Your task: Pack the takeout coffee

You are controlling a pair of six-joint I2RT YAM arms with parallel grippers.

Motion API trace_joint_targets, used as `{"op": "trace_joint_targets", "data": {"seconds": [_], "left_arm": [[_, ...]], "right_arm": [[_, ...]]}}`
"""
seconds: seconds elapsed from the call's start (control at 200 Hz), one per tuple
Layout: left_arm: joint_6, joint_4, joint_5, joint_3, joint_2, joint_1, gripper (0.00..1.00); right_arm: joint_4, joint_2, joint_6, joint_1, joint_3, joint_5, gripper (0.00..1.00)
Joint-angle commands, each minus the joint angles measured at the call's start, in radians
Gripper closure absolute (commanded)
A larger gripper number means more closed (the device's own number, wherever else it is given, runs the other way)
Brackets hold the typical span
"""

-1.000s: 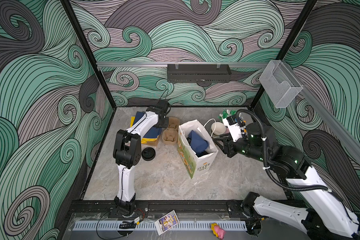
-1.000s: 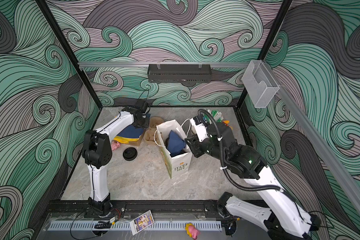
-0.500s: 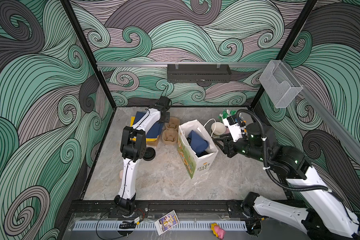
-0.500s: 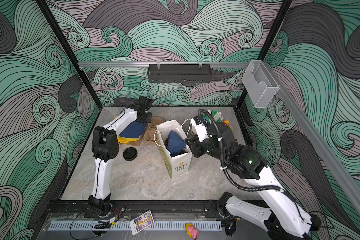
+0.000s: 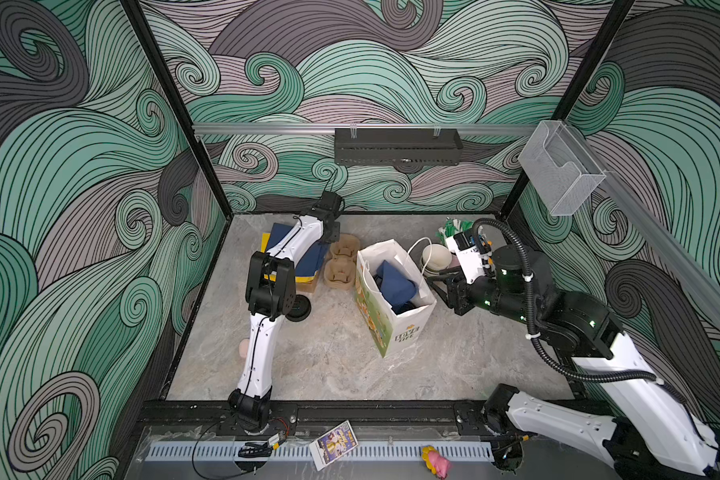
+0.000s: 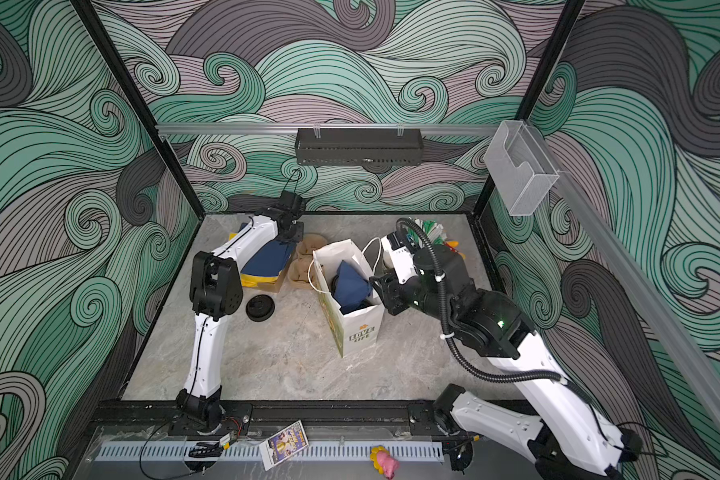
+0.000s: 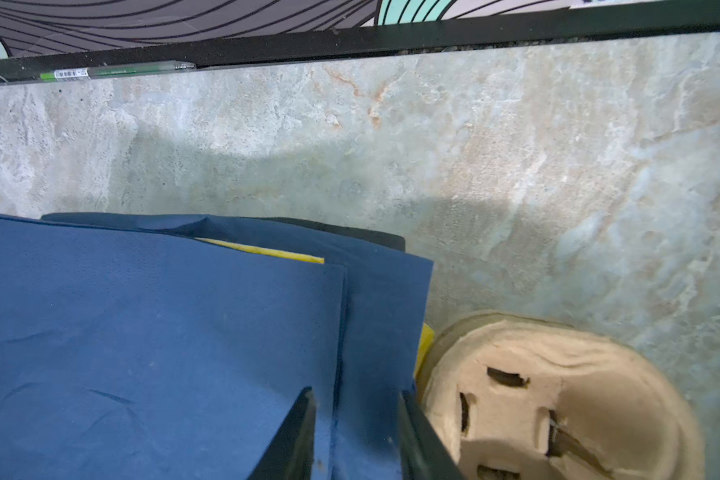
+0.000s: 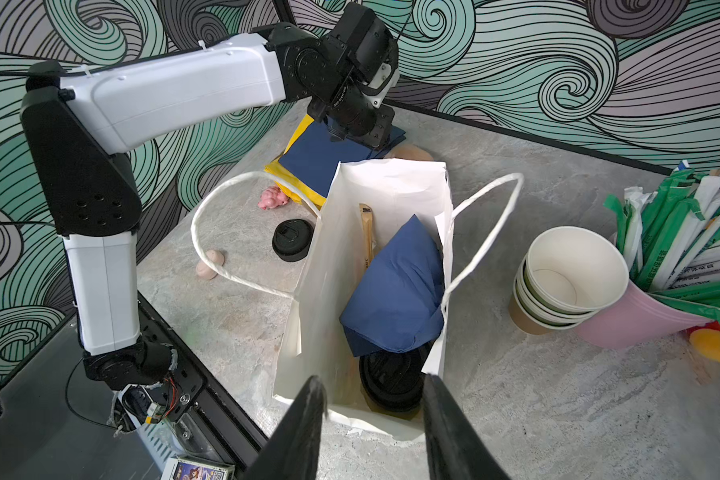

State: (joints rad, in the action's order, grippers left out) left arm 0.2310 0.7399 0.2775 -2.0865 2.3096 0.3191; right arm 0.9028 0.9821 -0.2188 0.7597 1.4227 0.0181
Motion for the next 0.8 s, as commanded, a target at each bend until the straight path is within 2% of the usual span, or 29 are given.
{"op": "trace_joint_targets", "data": {"seconds": [0.0, 0.105, 0.155, 0.25, 0.38, 0.415, 0.615, 0.795], "left_arm": [[-0.013, 0.011, 0.011, -0.033, 0.013, -0.011, 0.75], [-0.014, 0.016, 0.0, -0.033, 0.007, -0.013, 0.85], [-0.014, 0.022, -0.007, -0.033, -0.003, -0.013, 0.86], [-0.012, 0.015, 0.0, -0.026, -0.03, -0.013, 0.79], [-0.017, -0.043, 0.048, -0.011, -0.044, -0.018, 0.57], [-0.016, -0.036, 0.046, -0.033, -0.028, -0.02, 0.54], [-0.004, 0.038, 0.072, -0.211, 0.097, -0.026, 0.51], [0.025, 0.021, 0.091, -0.229, 0.125, -0.035, 0.5]], "right_arm": [[0.018, 0.0, -0.007, 0.006, 0.029, -0.012, 0.59], [0.019, 0.0, -0.007, 0.007, 0.031, -0.012, 0.58], [0.018, -0.002, -0.007, 0.006, 0.03, -0.012, 0.59], [0.02, -0.001, -0.005, 0.006, 0.031, -0.011, 0.59], [0.022, 0.007, -0.002, 0.006, 0.031, -0.015, 0.58], [0.027, 0.009, -0.001, 0.006, 0.034, -0.014, 0.59], [0.036, 0.014, -0.006, 0.006, 0.05, -0.015, 0.59], [0.045, 0.006, -0.013, 0.006, 0.062, -0.012, 0.59]]}}
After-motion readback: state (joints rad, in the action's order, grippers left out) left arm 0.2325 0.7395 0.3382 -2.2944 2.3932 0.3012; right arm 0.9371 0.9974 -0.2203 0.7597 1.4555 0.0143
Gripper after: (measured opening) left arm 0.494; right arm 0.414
